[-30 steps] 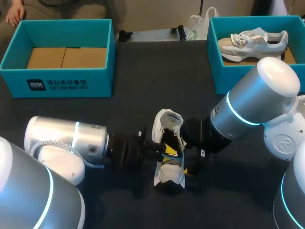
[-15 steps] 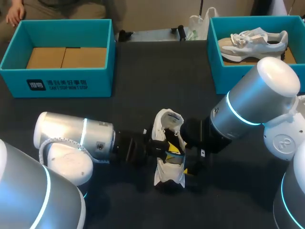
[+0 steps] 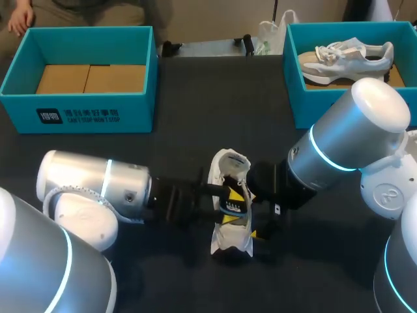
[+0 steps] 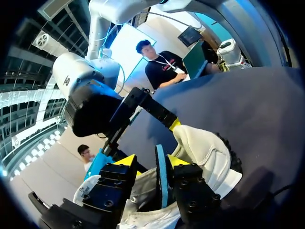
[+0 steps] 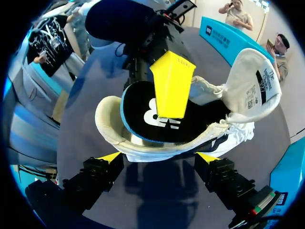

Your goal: Take the shoe out of the shoebox, open the shoe tongue, remove and reinsert the insole, then place the shoe into the shoebox

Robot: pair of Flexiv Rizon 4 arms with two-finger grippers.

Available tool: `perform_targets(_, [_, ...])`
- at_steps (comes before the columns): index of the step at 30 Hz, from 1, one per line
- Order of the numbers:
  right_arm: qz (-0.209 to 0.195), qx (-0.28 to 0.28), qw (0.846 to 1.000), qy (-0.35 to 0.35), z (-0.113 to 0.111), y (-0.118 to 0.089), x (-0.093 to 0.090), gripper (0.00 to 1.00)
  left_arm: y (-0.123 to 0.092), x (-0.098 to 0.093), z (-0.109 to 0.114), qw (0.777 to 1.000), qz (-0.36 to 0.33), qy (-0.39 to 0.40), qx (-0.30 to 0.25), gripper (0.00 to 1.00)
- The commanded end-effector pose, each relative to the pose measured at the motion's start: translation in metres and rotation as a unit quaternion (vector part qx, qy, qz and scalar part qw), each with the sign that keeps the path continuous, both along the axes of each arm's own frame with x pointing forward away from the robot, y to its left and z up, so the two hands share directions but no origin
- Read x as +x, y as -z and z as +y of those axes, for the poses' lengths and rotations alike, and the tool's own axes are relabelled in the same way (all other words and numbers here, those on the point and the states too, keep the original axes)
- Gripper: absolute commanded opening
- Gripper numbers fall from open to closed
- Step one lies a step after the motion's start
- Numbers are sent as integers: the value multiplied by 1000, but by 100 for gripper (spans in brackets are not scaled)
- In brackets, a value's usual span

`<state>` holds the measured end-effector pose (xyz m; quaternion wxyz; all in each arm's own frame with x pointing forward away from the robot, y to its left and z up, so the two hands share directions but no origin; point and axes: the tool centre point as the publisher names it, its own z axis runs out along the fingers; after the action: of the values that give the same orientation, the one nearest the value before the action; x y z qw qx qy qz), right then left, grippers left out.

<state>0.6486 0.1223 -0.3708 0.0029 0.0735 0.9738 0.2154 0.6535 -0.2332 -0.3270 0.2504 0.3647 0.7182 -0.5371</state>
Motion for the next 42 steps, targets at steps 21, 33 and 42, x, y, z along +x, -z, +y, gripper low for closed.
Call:
perform_targets(21, [-1,-1,1000,1,1,0,-1,100,31,12,-10,999,-20,-5,51,0])
perform_targets(33, [-1,-1,1000,1,1,0,-1,100,15,-1,6,999,6,2,47,20])
perform_targets(42, [-1,-1,1000,1,1,0,-1,100,-6,-7,18,998,19,-2,54,27])
